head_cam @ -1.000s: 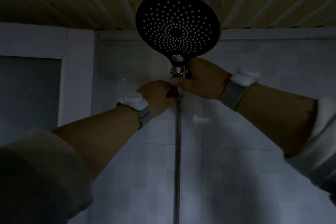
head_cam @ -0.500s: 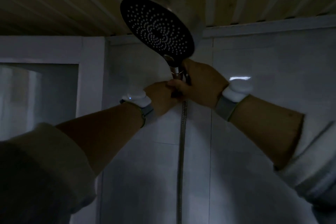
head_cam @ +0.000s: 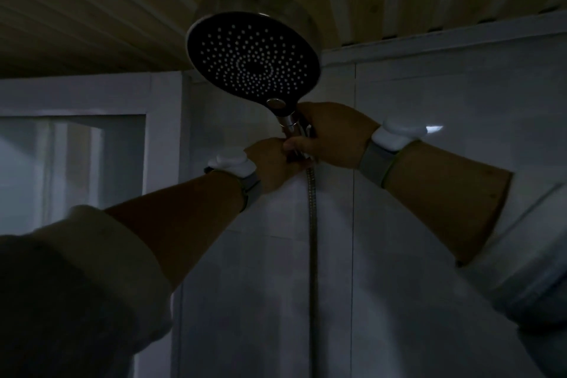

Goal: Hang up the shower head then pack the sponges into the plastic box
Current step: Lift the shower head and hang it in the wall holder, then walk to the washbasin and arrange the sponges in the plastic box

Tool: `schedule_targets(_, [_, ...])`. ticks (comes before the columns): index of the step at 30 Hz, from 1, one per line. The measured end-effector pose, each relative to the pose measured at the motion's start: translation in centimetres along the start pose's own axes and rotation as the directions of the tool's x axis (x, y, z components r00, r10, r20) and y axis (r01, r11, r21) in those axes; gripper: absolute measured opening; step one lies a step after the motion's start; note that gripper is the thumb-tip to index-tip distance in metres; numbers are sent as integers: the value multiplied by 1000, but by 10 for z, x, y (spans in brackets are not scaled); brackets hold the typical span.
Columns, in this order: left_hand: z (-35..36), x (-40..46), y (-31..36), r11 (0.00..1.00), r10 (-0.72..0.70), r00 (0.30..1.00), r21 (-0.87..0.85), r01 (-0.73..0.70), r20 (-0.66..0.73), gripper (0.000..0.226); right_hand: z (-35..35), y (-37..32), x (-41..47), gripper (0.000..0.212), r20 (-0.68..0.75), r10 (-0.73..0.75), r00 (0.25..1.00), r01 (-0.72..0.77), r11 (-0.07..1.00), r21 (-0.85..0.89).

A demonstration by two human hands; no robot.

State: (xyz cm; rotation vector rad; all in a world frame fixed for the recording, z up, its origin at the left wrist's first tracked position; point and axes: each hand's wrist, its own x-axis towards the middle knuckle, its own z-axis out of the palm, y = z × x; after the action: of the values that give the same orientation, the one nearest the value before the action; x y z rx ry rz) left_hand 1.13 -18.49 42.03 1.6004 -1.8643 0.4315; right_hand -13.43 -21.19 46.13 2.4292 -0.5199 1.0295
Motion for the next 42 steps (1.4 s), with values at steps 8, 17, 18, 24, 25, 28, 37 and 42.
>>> schedule_targets(8, [0, -6, -4, 1000, -16, 997, 21, 18, -75, 44, 1, -1, -4, 40, 0, 64, 998, -64, 997, 44])
schedule_targets(17, [-3, -7, -5, 989, -14, 997, 144, 25, -80, 41, 3, 6, -13, 35, 113, 136, 984, -144, 988, 64])
schedule_targets(18, [-4, -6, -6, 991, -3, 997, 133, 13, -71, 37, 5, 10, -18, 34, 103, 157, 982, -166, 982, 86])
schedule_targets(24, [0, 2, -22, 996, 78, 997, 36, -79, 26, 37, 12, 8, -34, 38, -23, 245, 969, -235, 949, 209])
schedule_targets(25, [1, 2, -24, 995, 98, 995, 28, -98, 6, 36, 13, 4, -33, 41, -34, 244, 969, -234, 953, 195])
schedule_targets(28, [5, 6, -32, 991, 137, 991, 0, -137, -11, 37, 17, -7, -28, 43, -64, 260, 963, -246, 954, 171])
schedule_targets(37, [14, -6, -55, 950, 301, 952, -103, -295, 52, 13, 31, -27, -44, 48, -91, 442, 892, -433, 895, 105])
schedule_targets(42, [33, -30, -53, 904, 412, 909, -156, -399, 67, 25, 29, -46, -75, 46, -123, 548, 828, -549, 835, 23])
